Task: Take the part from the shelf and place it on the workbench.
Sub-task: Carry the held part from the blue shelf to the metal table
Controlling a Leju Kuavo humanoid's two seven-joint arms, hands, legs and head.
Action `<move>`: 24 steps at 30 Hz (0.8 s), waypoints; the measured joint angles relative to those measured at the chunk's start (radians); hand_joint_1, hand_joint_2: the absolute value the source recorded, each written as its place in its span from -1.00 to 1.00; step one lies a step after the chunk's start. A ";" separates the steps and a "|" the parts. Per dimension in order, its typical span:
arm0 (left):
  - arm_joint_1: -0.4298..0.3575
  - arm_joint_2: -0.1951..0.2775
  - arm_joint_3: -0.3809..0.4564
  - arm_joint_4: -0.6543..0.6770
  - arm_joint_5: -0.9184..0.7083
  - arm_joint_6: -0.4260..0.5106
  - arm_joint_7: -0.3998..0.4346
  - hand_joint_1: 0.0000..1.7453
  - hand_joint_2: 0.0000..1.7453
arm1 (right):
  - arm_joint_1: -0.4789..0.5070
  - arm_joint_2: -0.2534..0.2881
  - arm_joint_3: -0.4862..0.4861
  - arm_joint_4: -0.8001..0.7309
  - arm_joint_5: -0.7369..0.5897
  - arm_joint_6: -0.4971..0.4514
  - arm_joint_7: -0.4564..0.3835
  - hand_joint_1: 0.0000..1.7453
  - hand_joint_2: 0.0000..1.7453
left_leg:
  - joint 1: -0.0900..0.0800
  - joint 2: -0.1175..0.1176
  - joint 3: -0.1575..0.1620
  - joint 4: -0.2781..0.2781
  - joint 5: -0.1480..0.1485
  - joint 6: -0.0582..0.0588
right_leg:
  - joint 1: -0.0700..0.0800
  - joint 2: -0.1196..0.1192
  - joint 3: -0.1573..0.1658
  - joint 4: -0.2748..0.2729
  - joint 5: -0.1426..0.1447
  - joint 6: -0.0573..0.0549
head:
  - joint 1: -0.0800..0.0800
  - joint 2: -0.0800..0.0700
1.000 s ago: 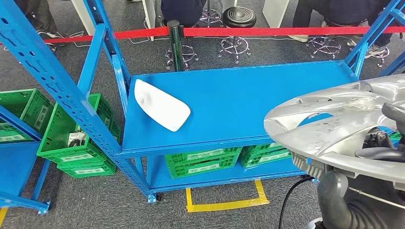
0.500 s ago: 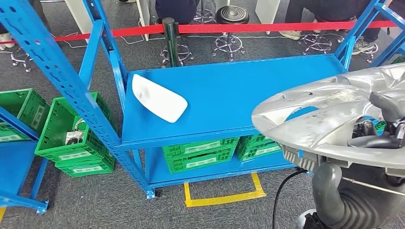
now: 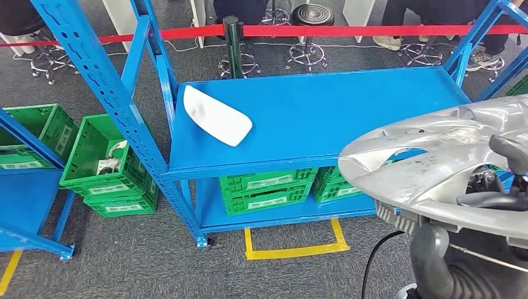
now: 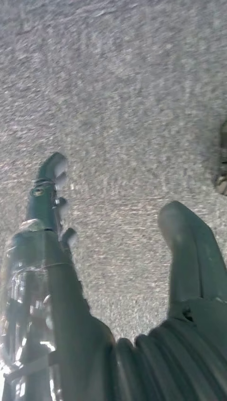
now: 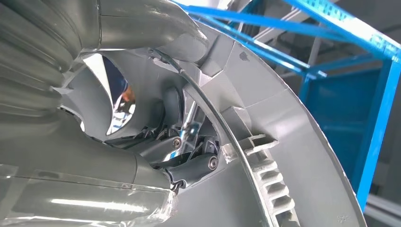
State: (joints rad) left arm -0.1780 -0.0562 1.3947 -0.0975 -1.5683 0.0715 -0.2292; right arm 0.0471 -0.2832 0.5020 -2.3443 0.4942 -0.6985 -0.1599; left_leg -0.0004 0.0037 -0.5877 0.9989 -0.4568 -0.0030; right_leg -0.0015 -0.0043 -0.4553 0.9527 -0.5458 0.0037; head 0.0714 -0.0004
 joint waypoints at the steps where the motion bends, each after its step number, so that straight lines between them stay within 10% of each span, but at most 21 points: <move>1: 0.000 -0.003 0.000 0.000 0.000 -0.001 0.004 -1.00 1.00 | 0.002 0.000 0.001 0.000 0.007 0.000 0.008 1.00 1.00 | 0.000 0.000 -0.005 0.004 -0.004 -0.005 | -0.002 -0.001 -0.003 -0.005 0.007 -0.005 | 0.000 0.000; 7: 0.004 -0.016 0.000 0.003 -0.001 -0.014 0.046 -1.00 1.00 | 0.004 -0.004 0.003 -0.009 0.039 0.002 0.045 1.00 1.00 | 0.009 -0.004 -0.092 0.270 -0.180 -0.027 | -0.003 -0.007 -0.054 -0.001 0.047 -0.022 | -0.032 0.000; 13: 0.003 -0.017 0.000 0.004 -0.001 -0.014 0.056 -1.00 1.00 | 0.003 -0.009 0.007 -0.015 0.041 0.003 0.054 1.00 1.00 | 0.004 -0.006 0.099 0.003 -0.092 -0.007 | 0.000 -0.007 -0.094 0.033 0.059 -0.005 | -0.043 0.000; 17: 0.004 -0.022 -0.001 0.004 -0.001 -0.014 0.098 -1.00 1.00 | 0.001 -0.019 0.010 -0.018 0.048 0.009 0.092 1.00 1.00 | 0.005 -0.004 0.089 -0.016 -0.076 0.019 | -0.002 -0.003 -0.106 0.047 0.053 0.021 | -0.040 0.000; 22: 0.005 -0.031 -0.001 0.004 0.001 -0.005 0.070 -1.00 1.00 | -0.016 -0.042 0.007 -0.020 0.062 0.024 0.118 1.00 1.00 | 0.007 -0.001 0.045 -0.019 -0.039 0.036 | -0.009 0.000 -0.184 0.295 -0.115 0.041 | -0.017 0.000; 24: 0.006 -0.038 -0.001 0.004 0.001 0.000 0.047 -1.00 1.00 | -0.029 -0.048 0.007 -0.020 0.070 0.037 0.130 1.00 1.00 | 0.006 -0.001 0.028 -0.017 -0.027 0.034 | -0.008 0.000 -0.147 0.269 -0.088 0.039 | -0.012 0.000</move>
State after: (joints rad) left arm -0.1721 -0.0945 1.3940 -0.0935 -1.5674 0.0712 -0.1825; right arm 0.0183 -0.3308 0.5093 -2.3643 0.5642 -0.6613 -0.0301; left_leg 0.0052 0.0027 -0.5594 0.9815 -0.4834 0.0305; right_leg -0.0098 -0.0043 -0.6021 1.2219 -0.6339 0.0422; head 0.0597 -0.0004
